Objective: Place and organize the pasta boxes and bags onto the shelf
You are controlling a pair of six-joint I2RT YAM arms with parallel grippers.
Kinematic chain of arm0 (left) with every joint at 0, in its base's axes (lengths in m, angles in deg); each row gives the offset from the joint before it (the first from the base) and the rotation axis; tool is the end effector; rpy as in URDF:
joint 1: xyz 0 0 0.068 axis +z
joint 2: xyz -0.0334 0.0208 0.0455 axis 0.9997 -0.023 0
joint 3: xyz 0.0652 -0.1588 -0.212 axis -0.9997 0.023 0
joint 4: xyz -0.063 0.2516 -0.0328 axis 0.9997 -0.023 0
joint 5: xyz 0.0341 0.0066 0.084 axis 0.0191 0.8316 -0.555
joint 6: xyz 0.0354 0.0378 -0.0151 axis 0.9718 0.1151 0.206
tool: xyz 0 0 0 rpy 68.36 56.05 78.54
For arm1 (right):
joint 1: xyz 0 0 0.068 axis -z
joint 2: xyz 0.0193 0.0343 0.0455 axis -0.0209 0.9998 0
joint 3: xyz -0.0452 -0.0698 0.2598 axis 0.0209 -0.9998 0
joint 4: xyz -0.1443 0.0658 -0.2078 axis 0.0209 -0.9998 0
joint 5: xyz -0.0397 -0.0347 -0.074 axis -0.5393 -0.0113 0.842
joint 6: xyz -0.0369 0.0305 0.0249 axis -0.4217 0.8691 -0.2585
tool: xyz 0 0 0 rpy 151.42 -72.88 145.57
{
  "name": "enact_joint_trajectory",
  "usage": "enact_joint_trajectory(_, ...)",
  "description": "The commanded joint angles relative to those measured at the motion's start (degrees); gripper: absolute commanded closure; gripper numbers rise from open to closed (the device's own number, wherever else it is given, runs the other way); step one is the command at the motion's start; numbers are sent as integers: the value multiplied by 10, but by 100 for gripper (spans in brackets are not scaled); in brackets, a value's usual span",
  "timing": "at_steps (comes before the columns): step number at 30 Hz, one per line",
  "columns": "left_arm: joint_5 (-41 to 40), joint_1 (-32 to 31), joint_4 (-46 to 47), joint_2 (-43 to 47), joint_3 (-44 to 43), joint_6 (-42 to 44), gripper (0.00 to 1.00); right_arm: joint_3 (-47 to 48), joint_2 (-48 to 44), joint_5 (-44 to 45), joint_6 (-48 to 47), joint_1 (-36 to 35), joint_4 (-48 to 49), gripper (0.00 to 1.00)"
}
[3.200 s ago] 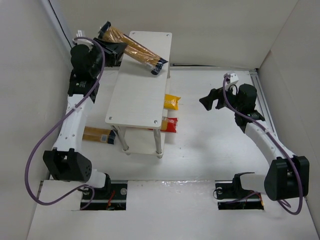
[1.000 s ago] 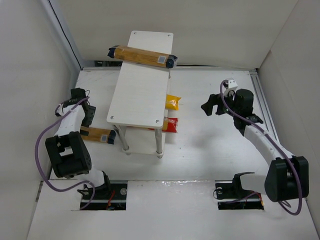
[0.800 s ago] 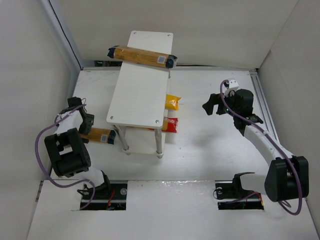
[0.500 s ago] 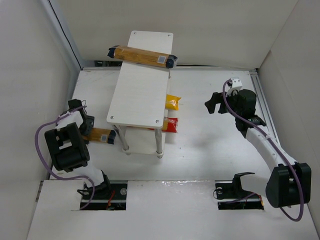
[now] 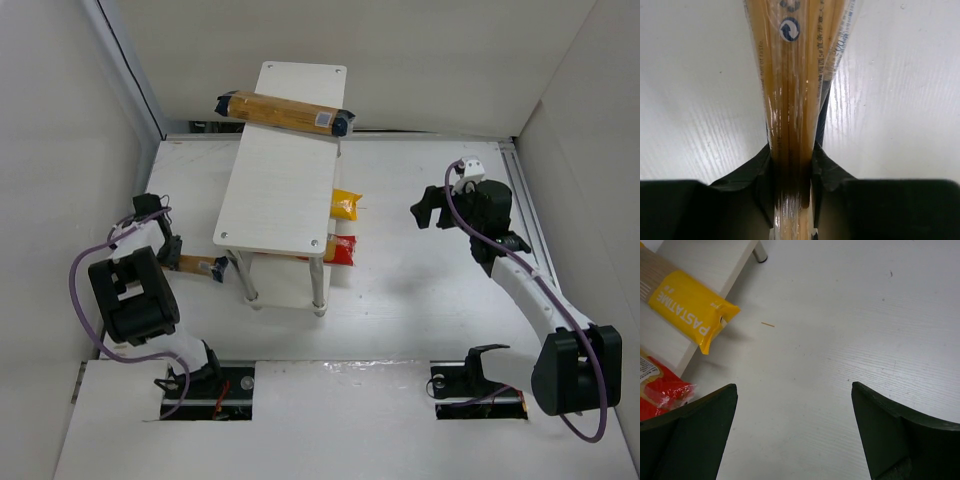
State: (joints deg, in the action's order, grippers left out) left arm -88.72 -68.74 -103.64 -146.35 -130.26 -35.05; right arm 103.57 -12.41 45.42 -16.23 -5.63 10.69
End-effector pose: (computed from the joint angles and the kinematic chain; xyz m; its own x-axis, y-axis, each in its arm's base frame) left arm 0.2917 0.1143 0.1791 -0.0758 -0.9107 -0.4061 -0.9401 0.2010 -0.2754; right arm 0.2662 0.0417 0.2815 -0.3800 0.0345 -0.9243 -0.3393 0.9245 0.1740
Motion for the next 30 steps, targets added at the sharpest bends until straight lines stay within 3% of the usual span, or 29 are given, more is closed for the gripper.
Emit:
enact_joint_trajectory(1, 21, 1, 18, -26, 39, -9, 100, 0, -11, 13, -5, 1, 13, 0)
enact_joint_trajectory(9, -25, -42, -49, 161, -49, -14, 100, 0, -23, 7, -5, 1, 13, 0)
enact_joint_trajectory(15, -33, -88, 28, 360, -122, -23, 100, 0, -28, 7, -5, 1, 13, 0)
enact_joint_trajectory(20, -87, -88, -19, 363, -252, -57, 100, 0, -28, 1, -5, -5, 13, 0)
enact_joint_trajectory(25, -2, -88, 7, 325, -379, -52, 100, 0, -33, 1, -5, -5, 13, 0)
enact_joint_trajectory(30, 89, -101, 39, 304, -424, -92, 100, 0, -33, 1, -5, -10, 13, 0)
